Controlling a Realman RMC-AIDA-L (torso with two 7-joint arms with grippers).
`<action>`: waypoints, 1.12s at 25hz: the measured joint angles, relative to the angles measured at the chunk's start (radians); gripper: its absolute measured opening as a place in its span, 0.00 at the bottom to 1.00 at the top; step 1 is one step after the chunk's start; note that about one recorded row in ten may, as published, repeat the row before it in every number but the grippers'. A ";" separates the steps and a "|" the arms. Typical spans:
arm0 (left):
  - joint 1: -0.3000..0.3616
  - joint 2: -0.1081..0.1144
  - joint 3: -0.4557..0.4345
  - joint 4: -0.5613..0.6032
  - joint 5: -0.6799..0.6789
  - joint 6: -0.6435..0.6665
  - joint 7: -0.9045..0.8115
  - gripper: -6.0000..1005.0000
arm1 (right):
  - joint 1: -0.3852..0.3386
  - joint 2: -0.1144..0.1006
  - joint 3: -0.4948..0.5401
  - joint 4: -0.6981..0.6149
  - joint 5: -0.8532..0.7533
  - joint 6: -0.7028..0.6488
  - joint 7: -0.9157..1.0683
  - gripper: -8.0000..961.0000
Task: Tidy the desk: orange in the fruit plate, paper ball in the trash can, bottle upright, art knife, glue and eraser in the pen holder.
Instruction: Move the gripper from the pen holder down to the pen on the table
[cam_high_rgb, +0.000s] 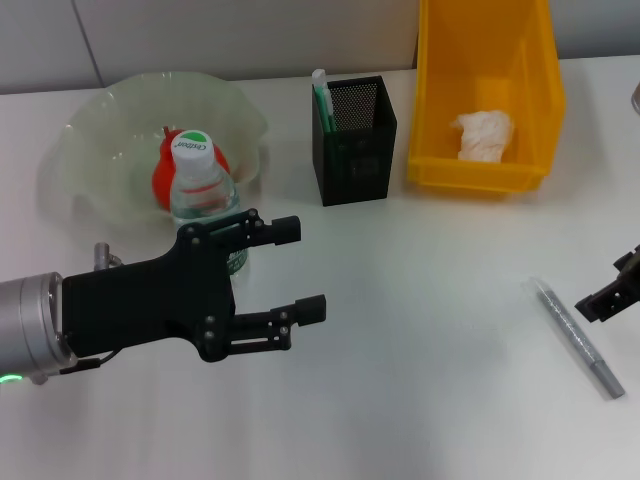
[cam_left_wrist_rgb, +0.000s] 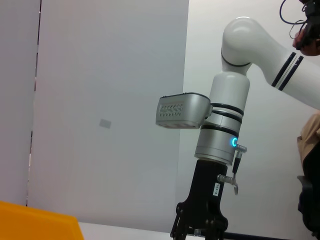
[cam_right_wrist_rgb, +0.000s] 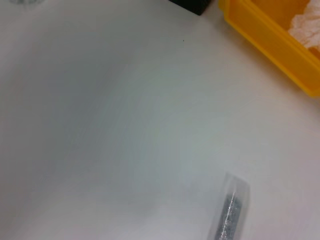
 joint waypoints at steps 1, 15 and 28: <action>0.000 0.000 0.000 -0.002 0.000 0.000 0.001 0.81 | 0.000 0.000 0.000 0.000 0.000 0.000 0.000 0.81; 0.001 0.000 0.008 -0.008 0.000 -0.005 0.007 0.81 | 0.006 0.001 -0.010 0.067 -0.015 0.067 0.013 0.81; 0.001 0.000 0.008 -0.008 0.000 -0.005 0.009 0.81 | 0.010 0.004 -0.020 0.109 -0.016 0.095 0.008 0.72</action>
